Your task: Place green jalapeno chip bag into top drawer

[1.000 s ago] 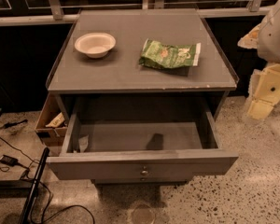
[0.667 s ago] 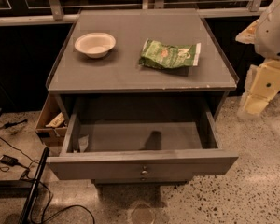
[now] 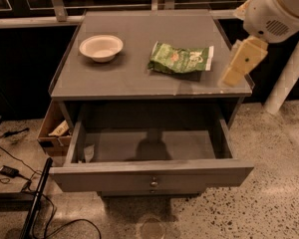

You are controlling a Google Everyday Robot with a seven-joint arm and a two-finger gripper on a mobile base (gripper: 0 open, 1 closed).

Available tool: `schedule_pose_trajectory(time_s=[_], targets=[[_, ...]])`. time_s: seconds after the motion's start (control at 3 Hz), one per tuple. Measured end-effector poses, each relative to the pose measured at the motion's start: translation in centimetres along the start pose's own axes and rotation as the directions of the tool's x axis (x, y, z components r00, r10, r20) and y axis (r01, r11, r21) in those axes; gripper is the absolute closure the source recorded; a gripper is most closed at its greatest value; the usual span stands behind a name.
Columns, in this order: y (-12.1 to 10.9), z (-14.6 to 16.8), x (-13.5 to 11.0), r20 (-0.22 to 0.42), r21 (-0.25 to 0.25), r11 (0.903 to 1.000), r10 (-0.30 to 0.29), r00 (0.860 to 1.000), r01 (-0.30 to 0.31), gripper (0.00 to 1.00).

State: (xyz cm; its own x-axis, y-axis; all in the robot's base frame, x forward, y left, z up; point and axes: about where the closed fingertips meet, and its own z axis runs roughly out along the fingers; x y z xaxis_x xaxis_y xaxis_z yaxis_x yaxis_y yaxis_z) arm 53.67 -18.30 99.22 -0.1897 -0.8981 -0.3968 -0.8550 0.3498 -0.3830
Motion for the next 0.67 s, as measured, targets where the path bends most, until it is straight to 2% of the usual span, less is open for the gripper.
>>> schedule_pose_trajectory(time_s=[0.33,0.67], targets=[[-3.6,2.5,-3.2,0.058,0.032,0.9993,0.015,0.998,-0.017,0.00],[-6.7,6.2,-6.5,0.096,0.021,0.9993,0.027,0.995,-0.030,0.00]])
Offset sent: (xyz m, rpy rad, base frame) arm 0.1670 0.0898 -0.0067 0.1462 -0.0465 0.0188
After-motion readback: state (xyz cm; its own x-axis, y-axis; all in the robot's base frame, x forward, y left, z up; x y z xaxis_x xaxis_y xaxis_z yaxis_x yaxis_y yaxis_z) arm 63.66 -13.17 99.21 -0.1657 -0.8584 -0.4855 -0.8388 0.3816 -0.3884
